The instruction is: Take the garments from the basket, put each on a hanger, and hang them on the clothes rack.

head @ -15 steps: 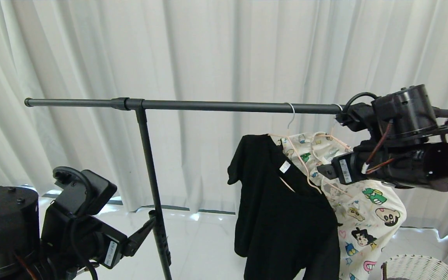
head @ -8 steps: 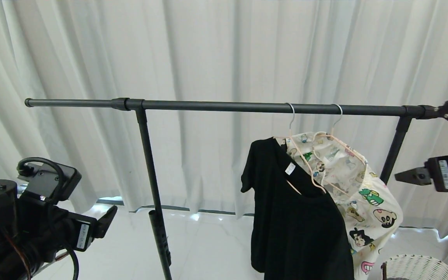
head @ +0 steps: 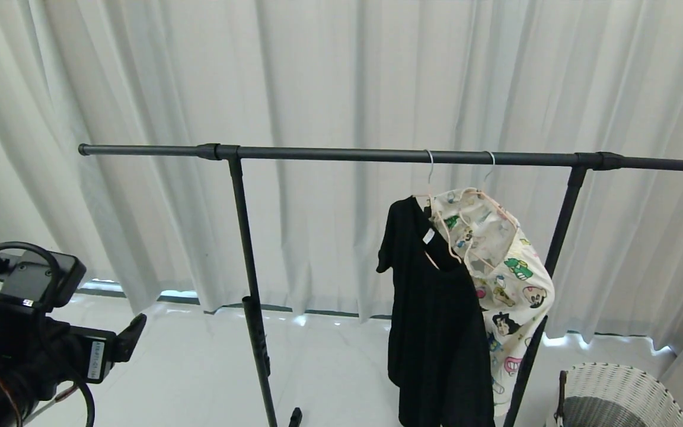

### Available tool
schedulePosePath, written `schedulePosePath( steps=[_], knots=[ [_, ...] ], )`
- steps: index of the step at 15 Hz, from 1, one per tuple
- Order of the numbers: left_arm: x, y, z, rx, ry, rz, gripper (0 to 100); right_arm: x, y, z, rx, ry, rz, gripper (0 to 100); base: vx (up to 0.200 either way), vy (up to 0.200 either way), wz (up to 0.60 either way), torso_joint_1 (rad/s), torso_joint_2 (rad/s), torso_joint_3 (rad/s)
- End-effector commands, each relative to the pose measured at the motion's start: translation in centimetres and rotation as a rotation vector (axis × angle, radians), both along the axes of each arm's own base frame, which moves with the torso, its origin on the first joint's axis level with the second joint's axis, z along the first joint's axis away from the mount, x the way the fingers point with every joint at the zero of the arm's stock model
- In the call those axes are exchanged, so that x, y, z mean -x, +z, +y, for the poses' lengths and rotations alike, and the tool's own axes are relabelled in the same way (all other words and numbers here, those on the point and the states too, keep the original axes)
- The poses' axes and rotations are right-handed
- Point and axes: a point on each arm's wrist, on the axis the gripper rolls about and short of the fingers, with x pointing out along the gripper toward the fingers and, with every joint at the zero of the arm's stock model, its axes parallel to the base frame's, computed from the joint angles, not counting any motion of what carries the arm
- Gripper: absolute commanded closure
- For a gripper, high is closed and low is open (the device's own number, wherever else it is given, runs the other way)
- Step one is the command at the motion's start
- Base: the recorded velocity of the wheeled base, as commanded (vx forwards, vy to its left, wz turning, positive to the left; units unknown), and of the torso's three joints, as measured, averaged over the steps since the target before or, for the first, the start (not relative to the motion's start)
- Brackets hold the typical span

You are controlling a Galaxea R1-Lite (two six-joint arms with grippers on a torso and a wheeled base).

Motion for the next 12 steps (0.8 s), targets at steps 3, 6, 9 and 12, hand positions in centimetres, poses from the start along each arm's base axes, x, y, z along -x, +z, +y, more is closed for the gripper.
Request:
schedulePosePath(
  steps=[3, 6, 9, 12],
  knots=[
    [0.7, 0.1, 1.4, 0.007, 0.087, -0.019, 0, 0.8, -0.2, -0.9, 0.020, -0.042, 0.000, 0, -0.200, 0.000, 0.00, 0.002, 0.00, 0.002],
    [2.1, -0.4, 1.8, 0.007, 0.118, -0.027, 0, 1.7, -1.0, -1.1, 0.022, -0.056, 0.013, 0, -0.200, 0.000, 0.00, 0.002, 0.01, 0.004],
    [2.1, -0.5, 2.1, 0.007, 0.138, -0.019, 0, 1.1, -1.1, -1.1, 0.024, -0.057, -0.010, 0, -0.200, 0.000, 0.00, -0.001, 0.01, 0.005],
    [2.2, -0.7, 2.1, 0.006, 0.138, -0.015, 0, 1.1, -1.4, -1.1, 0.034, -0.049, -0.016, 0, -0.200, 0.000, 0.00, 0.004, 0.00, 0.007]
  ],
)
